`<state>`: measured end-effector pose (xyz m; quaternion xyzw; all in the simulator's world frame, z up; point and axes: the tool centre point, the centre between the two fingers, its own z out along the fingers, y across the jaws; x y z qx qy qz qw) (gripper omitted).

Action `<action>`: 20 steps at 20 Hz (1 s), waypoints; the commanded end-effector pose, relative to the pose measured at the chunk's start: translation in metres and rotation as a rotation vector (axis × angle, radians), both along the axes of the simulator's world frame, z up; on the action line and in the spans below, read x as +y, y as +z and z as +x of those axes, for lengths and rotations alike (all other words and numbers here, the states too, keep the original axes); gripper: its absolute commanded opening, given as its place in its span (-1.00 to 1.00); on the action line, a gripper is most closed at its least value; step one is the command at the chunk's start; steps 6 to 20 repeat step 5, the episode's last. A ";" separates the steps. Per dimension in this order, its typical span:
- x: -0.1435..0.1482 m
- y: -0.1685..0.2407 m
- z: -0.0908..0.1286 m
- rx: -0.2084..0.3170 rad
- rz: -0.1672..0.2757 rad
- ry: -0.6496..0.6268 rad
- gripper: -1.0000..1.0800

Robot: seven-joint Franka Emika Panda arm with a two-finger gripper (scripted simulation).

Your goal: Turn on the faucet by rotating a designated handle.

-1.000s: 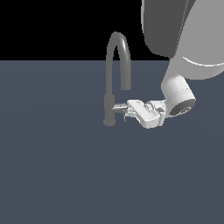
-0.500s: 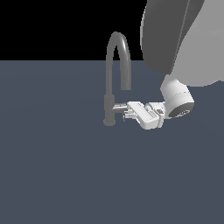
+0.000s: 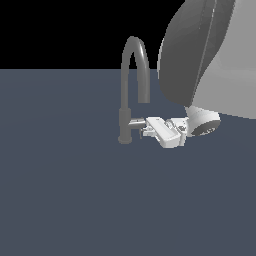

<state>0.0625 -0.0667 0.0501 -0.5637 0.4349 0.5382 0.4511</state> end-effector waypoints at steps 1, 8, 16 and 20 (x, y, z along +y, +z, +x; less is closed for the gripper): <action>0.012 -0.020 -0.005 0.032 0.007 0.013 -1.00; 0.013 -0.025 -0.004 0.037 0.006 0.012 -1.00; 0.013 -0.025 -0.004 0.037 0.006 0.012 -1.00; 0.013 -0.025 -0.004 0.037 0.006 0.012 -1.00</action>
